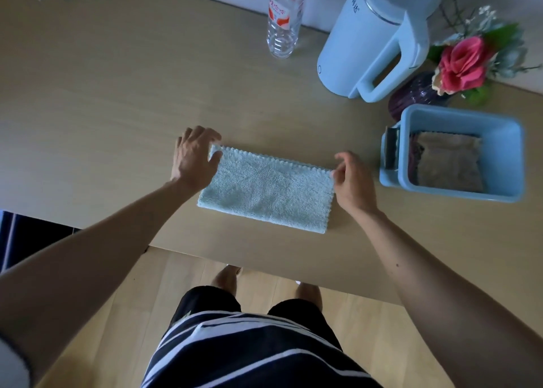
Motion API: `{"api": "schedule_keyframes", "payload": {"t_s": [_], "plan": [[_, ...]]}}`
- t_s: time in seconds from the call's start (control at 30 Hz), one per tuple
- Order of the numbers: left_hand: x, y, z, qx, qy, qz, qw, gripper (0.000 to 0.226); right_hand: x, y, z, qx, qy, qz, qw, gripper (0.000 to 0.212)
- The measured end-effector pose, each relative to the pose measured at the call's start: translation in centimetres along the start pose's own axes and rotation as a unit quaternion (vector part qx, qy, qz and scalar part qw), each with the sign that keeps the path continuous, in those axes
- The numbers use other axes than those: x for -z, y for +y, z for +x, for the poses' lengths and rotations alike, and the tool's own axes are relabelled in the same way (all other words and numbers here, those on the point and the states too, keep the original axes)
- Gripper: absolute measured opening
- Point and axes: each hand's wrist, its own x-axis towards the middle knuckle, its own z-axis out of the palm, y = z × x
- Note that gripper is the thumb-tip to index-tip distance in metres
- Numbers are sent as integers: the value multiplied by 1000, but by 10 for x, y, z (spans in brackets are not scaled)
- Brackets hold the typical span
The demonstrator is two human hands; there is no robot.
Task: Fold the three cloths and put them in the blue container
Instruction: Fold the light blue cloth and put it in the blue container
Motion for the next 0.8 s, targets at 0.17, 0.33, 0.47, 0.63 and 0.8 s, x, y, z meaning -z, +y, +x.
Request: {"api": "schedule_keyframes", "payload": {"t_s": [0.17, 0.33, 0.47, 0.63, 0.8], "plan": [[-24, 35, -44, -155, -23, 51, 986, 30, -8, -20, -16, 100, 33, -68, 992, 42], [-71, 52, -84, -83, -105, 64, 989, 72, -50, -31, -46, 173, -164, -119, 964, 85], [-85, 46, -96, -32, -101, 81, 991, 87, -65, -14, -58, 151, -166, -186, 957, 92], [-83, 35, -88, -59, -99, 115, 987, 90, -57, -4, -62, 110, -159, -209, 959, 86], [-68, 13, -23, -195, -111, 181, 958, 96, -45, 1, -93, 83, -119, -209, 967, 79]]}}
